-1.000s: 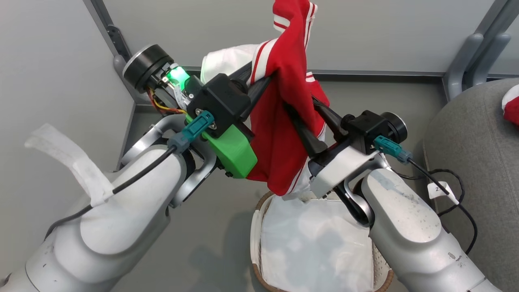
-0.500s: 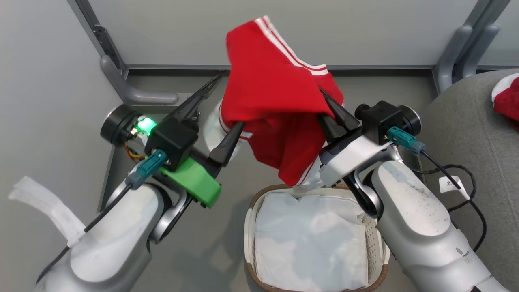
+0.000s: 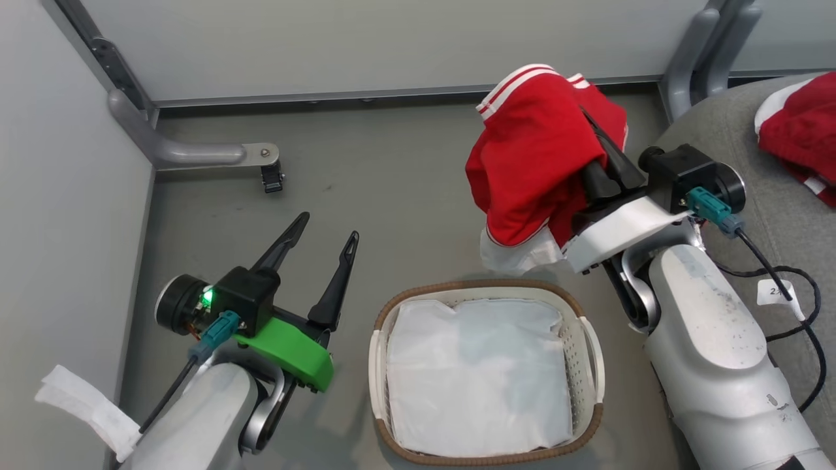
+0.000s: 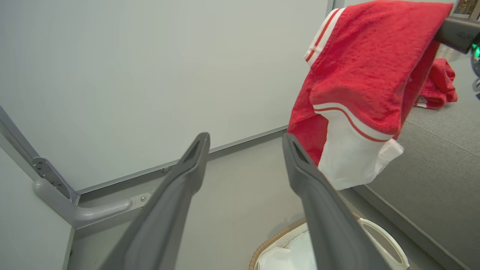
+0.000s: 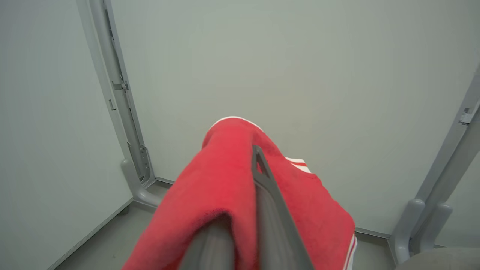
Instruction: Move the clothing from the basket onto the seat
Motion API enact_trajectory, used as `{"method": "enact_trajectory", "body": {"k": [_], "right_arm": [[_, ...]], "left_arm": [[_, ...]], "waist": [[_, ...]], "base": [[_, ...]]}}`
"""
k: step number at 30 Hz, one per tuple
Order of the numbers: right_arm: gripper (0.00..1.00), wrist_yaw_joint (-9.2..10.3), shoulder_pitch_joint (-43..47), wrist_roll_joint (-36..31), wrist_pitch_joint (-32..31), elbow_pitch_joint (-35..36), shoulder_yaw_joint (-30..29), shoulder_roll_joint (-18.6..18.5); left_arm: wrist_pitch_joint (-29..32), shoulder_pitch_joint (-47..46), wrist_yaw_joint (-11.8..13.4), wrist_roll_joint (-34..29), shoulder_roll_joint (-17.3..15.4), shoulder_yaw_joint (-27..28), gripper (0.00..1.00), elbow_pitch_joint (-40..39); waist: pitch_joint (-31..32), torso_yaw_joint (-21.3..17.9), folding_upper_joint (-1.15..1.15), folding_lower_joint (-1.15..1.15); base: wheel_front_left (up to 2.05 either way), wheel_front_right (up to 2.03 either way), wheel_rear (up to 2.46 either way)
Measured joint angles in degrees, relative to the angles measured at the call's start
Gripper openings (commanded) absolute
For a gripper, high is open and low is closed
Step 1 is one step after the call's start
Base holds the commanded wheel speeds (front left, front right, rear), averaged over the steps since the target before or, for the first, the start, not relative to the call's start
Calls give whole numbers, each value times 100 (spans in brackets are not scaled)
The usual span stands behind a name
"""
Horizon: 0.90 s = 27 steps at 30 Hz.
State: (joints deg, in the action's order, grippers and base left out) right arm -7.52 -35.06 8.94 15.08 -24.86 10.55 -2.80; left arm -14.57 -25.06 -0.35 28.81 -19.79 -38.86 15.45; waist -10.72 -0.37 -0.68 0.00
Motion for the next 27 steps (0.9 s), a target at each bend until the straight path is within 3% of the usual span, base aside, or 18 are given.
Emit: {"method": "enact_trajectory", "body": {"k": [12,27], "right_arm": [[0,-1,-70,-245,1,242,-613,-3],[0,0,30,-114,1,449,-1226,-12]], "left_arm": [[-47,4,-142,-489,270,238,100,-27],[-55,-389,-375,-1054,245,156,100,43]], "waist": [[-320,-758,0,0],[-978,-2273,0,0]], "base": [[0,0,0],[0,0,0]]}}
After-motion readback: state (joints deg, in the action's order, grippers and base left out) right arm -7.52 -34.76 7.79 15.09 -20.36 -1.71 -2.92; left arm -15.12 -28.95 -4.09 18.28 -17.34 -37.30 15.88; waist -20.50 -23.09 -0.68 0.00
